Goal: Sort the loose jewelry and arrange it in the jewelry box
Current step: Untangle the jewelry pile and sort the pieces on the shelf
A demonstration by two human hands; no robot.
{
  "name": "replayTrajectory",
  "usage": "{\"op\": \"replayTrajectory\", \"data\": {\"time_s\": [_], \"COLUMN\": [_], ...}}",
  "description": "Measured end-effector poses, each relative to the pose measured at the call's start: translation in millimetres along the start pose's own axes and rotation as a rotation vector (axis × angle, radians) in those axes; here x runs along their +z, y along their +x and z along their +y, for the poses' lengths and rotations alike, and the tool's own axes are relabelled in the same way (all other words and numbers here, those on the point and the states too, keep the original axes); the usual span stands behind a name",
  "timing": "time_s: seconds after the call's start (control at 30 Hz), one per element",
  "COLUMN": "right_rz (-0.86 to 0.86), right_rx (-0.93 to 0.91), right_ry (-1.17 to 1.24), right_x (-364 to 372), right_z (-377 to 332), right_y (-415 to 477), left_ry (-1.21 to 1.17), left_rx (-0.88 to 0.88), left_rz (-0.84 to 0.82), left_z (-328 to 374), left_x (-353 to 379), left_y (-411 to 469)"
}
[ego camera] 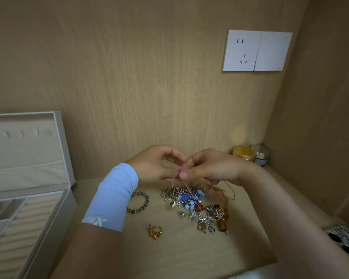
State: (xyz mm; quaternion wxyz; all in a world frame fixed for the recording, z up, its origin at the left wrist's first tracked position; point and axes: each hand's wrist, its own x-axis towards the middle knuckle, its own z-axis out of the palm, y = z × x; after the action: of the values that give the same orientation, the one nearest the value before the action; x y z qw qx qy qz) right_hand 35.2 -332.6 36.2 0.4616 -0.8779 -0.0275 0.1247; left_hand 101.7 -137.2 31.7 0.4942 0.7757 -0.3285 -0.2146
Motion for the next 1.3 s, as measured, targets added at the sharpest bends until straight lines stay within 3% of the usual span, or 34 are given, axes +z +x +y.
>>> {"op": "replayTrajectory", "data": {"time_s": [0.1,0.23,0.53,0.63,0.7,0.77,0.83,0.97,1.1,1.2,1.3], "right_rz": [-0.111,-0.026,0.107,0.135,0.164,0.182,0.173,0.179,0.168,0.109,0.103], "right_rx": [0.034,0.014,-0.025,-0.05,-0.082,-0.107,-0.127,-0.166,-0.178,-0.156,-0.13], "right_ry": [0.055,0.052,0.096,0.108,0.093,0.083,0.108,0.209,0.321,0.299,0.179], "right_x": [4.7,-2.1,-25.2,-29.1,-31.4,-32.5,-31.1,-25.3,-27.5,-32.9,-39.0], "right_z": [-0.1,1.6,-0.9,1.2,2.1,1.1,-1.4,-8.8,-8.2,-3.7,2.3], "right_y": [1.4,0.6,-14.2,-17.0,-18.5,-19.8,-19.7,-17.1,-18.1,-23.2,-27.8], "left_ry": [-0.052,-0.205,-0.101,-0.074,0.086,0.456,0.521,-0.047,-0.195,-0.476,-0.913], "left_rx": [0.013,0.011,-0.101,-0.162,-0.21,-0.197,-0.12,0.021,0.114,0.156,0.24], "left_rz": [0.051,0.03,-0.171,-0.17,-0.17,-0.135,-0.015,0.124,0.304,0.407,0.427], "left_z": [-1.7,-0.6,-8.6,-6.8,1.8,14.3,28.5,40.3,36.8,35.5,37.2], "left_x": [-1.1,0.1,5.8,6.7,8.1,7.8,13.2,29.6,36.4,32.7,22.1], "left_y": [0.4,-0.4,-1.2,0.2,-1.3,-1.9,-2.7,2.6,6.1,8.7,11.1]}}
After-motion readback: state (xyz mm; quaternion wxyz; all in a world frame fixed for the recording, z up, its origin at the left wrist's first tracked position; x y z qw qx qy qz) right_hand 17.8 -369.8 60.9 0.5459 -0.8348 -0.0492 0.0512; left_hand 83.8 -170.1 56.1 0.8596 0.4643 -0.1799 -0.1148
